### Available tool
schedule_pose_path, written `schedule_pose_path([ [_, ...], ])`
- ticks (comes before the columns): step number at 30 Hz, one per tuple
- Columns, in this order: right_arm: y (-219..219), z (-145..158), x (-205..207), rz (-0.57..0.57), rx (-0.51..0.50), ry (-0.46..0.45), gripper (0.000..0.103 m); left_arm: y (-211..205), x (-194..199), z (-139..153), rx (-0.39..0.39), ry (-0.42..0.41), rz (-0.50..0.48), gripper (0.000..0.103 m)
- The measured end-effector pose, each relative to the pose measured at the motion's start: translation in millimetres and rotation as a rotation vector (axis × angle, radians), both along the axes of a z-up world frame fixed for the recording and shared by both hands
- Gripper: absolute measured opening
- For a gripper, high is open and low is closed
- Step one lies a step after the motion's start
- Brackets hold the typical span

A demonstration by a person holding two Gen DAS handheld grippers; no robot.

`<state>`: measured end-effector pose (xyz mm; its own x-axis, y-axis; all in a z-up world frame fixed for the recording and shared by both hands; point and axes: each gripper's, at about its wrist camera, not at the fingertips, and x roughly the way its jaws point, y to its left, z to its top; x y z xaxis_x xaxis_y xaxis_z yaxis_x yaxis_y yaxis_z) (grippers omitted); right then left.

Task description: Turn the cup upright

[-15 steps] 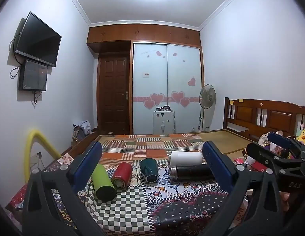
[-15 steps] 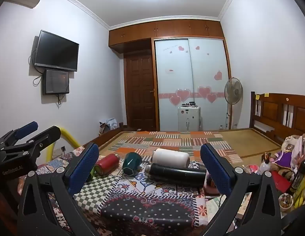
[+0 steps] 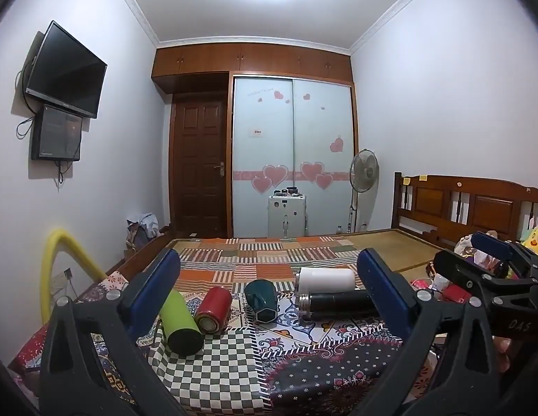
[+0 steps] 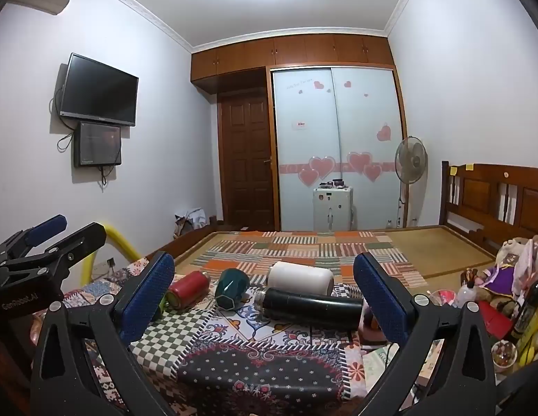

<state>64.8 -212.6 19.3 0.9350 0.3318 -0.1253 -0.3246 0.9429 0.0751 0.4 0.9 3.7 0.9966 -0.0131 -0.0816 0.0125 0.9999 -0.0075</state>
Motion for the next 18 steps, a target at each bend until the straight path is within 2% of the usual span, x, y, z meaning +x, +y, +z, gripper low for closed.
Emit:
schedule_pose_path([
  [18, -0.9, -2.6, 6.7, 0.0, 0.003, 0.008, 0.103, -2.6, -3.8, 0.9, -0.001, -0.006, -0.007, 0.103],
])
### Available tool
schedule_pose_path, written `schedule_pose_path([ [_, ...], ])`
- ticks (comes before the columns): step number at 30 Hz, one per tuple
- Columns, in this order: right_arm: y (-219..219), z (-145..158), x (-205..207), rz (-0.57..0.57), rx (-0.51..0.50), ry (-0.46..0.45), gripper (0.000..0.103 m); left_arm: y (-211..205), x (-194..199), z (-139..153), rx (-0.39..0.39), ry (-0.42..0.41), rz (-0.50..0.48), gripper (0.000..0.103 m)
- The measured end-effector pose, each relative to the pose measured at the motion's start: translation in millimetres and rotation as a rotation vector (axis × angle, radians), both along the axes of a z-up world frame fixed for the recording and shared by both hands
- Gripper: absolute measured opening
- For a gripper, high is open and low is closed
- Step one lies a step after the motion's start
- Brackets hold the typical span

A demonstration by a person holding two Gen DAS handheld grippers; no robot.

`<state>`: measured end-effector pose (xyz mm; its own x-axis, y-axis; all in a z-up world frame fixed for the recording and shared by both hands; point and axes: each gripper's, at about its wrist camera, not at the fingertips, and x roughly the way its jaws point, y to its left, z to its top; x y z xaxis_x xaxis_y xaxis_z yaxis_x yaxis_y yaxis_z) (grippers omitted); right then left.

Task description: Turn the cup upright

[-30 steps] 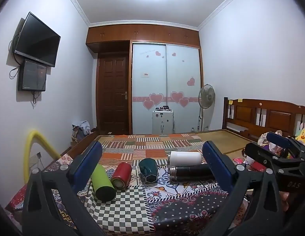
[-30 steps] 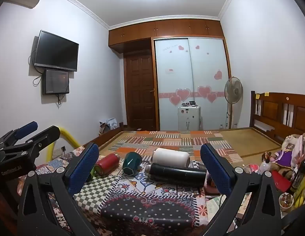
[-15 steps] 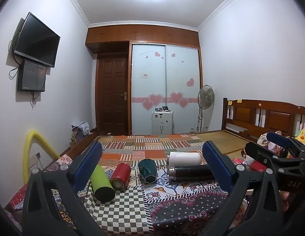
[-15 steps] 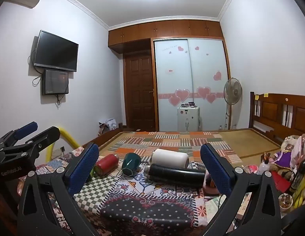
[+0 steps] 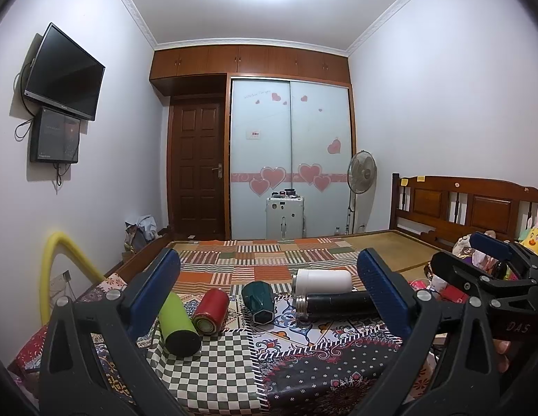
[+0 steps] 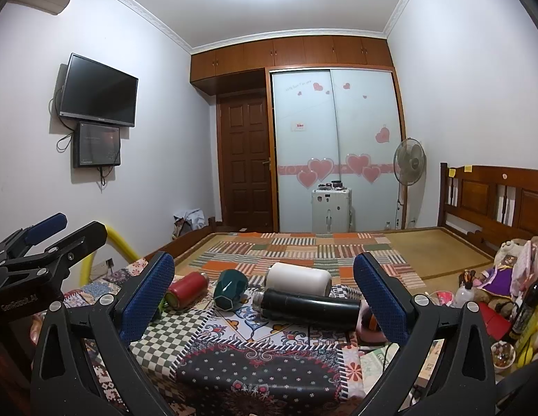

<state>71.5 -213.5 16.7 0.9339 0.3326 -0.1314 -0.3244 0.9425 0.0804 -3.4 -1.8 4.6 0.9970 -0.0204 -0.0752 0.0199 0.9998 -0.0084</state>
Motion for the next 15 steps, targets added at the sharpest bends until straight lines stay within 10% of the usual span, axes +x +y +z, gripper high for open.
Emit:
schedule_pose_path([
  [15, 0.0, 0.2, -0.6, 0.003, 0.0, -0.005, 0.103, 0.0, -0.7, 1.0, 0.003, -0.001, 0.003, 0.103],
])
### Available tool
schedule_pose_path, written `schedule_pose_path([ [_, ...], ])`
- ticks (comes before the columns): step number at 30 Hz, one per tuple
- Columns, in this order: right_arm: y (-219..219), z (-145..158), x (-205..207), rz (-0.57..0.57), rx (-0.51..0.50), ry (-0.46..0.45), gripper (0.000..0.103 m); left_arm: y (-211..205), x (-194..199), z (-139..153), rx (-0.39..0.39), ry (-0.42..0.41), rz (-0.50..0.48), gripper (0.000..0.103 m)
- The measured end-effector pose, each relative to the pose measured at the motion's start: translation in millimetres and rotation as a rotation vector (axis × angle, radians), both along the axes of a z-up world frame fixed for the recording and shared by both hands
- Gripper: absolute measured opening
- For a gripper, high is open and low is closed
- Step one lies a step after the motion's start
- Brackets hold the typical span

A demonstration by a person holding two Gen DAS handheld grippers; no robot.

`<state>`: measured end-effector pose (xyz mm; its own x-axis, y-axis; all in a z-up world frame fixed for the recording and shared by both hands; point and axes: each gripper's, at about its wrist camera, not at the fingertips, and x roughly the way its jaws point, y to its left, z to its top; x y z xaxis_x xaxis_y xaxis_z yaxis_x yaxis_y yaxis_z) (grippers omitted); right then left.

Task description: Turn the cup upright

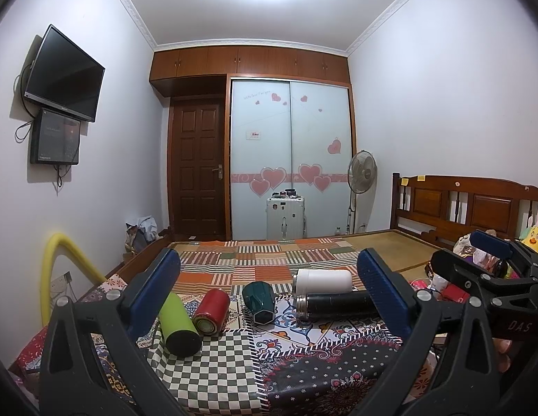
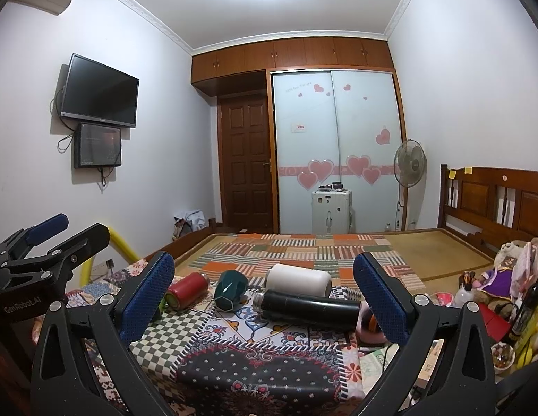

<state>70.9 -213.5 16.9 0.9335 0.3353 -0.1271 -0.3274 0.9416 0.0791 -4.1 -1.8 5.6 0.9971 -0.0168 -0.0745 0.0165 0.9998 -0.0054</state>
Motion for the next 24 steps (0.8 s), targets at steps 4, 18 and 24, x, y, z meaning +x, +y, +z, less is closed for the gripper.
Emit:
schedule_pose_path([
  [4, 0.9, 0.1, -0.2, 0.001, -0.002, -0.001, 0.103, -0.2, -0.2, -0.4, -0.001, 0.0, 0.001, 0.103],
  [18, 4.5, 1.8, -0.9, 0.001, -0.002, -0.002, 0.103, 0.8, 0.1, 0.3, -0.002, -0.001, 0.002, 0.103],
  [24, 4.4, 2.1, -0.8, 0.001, -0.002, -0.002, 0.103, 1.3, 0.9, 0.4, -0.003, -0.002, 0.004, 0.103],
])
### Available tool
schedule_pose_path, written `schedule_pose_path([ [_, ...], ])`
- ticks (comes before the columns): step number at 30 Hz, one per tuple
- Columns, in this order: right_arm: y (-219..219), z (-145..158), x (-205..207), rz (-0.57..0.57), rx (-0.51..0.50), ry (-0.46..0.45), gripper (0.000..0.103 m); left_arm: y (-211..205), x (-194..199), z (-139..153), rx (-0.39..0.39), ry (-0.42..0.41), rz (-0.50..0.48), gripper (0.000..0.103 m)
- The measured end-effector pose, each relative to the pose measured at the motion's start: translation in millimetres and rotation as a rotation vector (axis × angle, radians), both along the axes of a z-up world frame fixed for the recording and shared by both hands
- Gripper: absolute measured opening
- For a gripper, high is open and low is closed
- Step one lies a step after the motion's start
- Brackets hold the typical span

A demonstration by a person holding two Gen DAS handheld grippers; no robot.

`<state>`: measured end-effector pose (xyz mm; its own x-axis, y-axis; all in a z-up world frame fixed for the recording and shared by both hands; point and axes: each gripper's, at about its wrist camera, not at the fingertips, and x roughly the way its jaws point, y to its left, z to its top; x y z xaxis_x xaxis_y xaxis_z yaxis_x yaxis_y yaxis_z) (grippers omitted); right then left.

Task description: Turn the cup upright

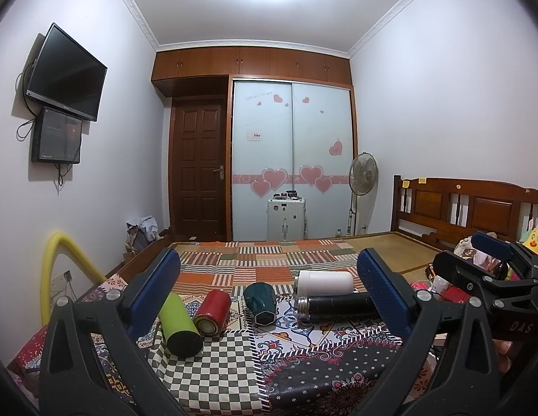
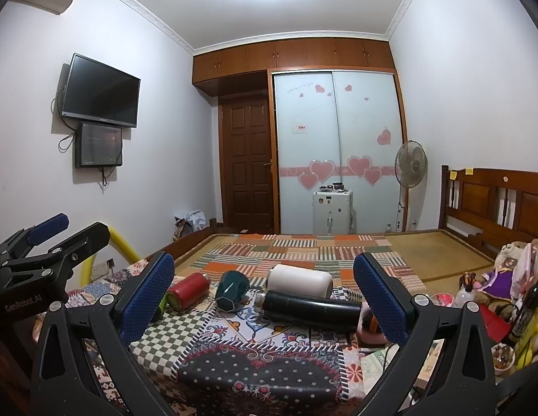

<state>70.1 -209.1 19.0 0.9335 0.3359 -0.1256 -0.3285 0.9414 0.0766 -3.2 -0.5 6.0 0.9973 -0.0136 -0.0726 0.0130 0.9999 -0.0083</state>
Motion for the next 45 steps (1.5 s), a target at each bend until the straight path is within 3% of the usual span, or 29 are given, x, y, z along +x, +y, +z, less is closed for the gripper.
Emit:
schedule_pose_path([
  [19, 4.1, -7.7, 14.6, 0.019, -0.019, 0.039, 0.103, 4.1, 14.8, -9.6, -0.002, 0.024, 0.005, 0.103],
  [25, 3.3, -11.8, 44.6, 0.039, -0.098, 0.089, 0.103, 7.2, 35.5, -23.8, -0.002, 0.057, 0.006, 0.103],
  [28, 4.7, -15.1, 66.2, 0.035, -0.188, 0.113, 0.103, 8.7, 50.7, -33.7, -0.001, 0.081, 0.007, 0.103],
  [36, 13.5, -39.8, 134.5, 0.131, -0.418, 0.271, 0.103, 11.9, 97.0, -58.9, -0.008, 0.152, -0.004, 0.103],
  [45, 27.1, -84.5, 213.9, 0.305, -0.606, 0.548, 0.103, 10.7, 142.3, -95.4, 0.006, 0.238, -0.007, 0.103],
])
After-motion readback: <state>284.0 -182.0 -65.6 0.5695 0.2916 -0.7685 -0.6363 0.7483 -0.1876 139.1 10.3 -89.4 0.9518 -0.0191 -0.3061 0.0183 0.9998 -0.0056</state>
